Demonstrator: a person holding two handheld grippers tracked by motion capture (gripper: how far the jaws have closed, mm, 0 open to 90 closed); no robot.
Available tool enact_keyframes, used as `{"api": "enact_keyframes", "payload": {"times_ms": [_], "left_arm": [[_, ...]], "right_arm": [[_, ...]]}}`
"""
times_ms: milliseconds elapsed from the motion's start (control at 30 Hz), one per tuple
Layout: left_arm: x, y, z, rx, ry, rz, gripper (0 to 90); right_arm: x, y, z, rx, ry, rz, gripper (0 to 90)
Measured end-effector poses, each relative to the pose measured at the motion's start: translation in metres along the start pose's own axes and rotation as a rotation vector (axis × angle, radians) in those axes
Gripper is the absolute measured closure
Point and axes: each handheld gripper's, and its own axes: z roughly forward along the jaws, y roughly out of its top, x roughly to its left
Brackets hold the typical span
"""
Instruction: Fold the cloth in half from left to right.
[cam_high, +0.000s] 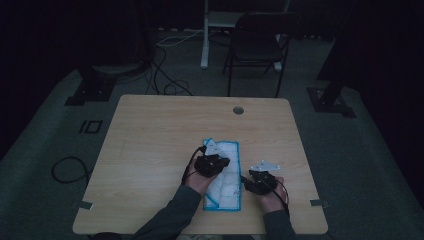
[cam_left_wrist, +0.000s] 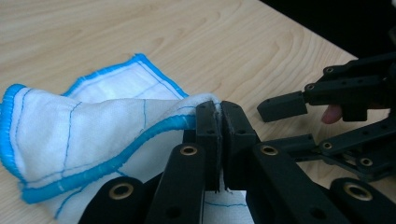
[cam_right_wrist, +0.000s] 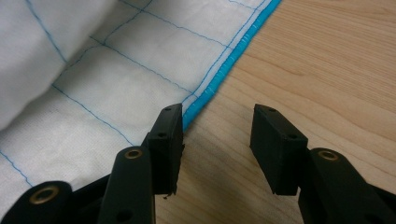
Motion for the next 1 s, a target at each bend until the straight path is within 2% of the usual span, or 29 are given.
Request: {"api": "enact_keyframes", "payload": {"times_ms": [167, 400, 500, 667, 767, 933, 1000], "left_arm": [[-0.002, -0.002, 0.011, 0.027, -0.007, 0.007, 87.5], [-0.001, -0.008, 0.021, 0.054, -0.02, -0.004, 86.9], [0.001, -0.009, 0.021, 0.063, -0.035, -0.005, 81.2], [-0.003, -0.006, 0.01, 0.053, -0.058, 0.009, 74.4], [-0.005, -0.003, 0.0, 0.043, -0.058, 0.022, 73.1], [-0.001, -0.007, -0.02, 0.024, -0.013, 0.032, 74.4], [0.002, -0.011, -0.028, 0.021, -0.001, 0.023, 75.6]], "right_arm": [[0.0, 0.0, 0.0, 0.001, -0.001, 0.001, 54.2], [0.0, 0.0, 0.0, 0.001, -0.002, 0.004, 54.1], [0.0, 0.0, 0.0, 0.002, -0.002, 0.004, 54.1], [-0.001, 0.0, 0.0, -0.001, -0.003, 0.007, 54.1], [0.0, 0.0, 0.0, 0.001, -0.004, 0.005, 54.0], [0.0, 0.0, -0.001, -0.001, -0.003, 0.009, 54.0], [0.0, 0.0, -0.001, -0.001, -0.003, 0.008, 54.0]]}}
